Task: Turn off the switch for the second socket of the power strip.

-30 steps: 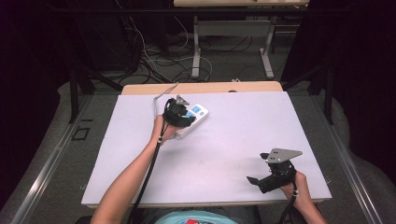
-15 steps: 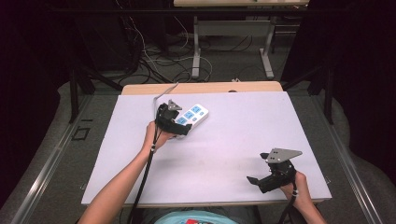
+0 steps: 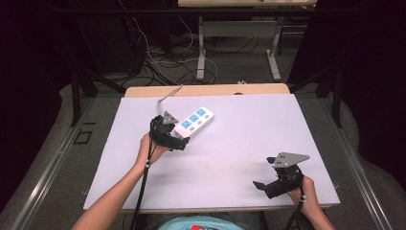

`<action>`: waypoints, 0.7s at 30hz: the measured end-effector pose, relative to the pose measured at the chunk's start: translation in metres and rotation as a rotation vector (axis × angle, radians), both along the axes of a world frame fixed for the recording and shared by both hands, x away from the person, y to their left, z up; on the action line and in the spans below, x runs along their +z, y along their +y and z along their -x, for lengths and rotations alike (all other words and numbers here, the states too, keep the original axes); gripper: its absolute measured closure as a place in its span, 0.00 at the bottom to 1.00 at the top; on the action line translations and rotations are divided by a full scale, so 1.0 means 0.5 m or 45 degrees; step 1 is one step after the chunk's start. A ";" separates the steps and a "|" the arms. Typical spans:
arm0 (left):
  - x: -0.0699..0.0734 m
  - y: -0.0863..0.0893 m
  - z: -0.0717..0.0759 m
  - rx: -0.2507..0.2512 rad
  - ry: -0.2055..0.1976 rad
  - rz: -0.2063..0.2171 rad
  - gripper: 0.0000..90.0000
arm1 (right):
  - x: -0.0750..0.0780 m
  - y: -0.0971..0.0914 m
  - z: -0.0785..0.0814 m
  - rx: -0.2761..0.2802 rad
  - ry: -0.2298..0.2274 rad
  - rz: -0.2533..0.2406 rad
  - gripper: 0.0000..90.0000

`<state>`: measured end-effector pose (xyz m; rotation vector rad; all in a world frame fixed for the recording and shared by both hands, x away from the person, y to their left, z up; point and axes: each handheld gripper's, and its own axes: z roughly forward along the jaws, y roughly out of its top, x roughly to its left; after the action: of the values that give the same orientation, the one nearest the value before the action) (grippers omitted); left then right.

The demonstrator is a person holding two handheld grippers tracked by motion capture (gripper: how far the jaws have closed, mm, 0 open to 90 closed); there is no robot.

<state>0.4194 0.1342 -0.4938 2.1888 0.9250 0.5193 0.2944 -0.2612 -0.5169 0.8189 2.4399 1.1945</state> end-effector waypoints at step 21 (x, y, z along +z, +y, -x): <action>0.008 0.072 0.129 -0.005 -0.084 -0.004 0.00 | 0.001 -0.001 0.002 0.002 0.002 0.002 0.00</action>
<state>0.3550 0.1700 -0.4899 2.1624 0.8846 0.5877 0.2933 -0.2615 -0.5164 0.8181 2.4428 1.1931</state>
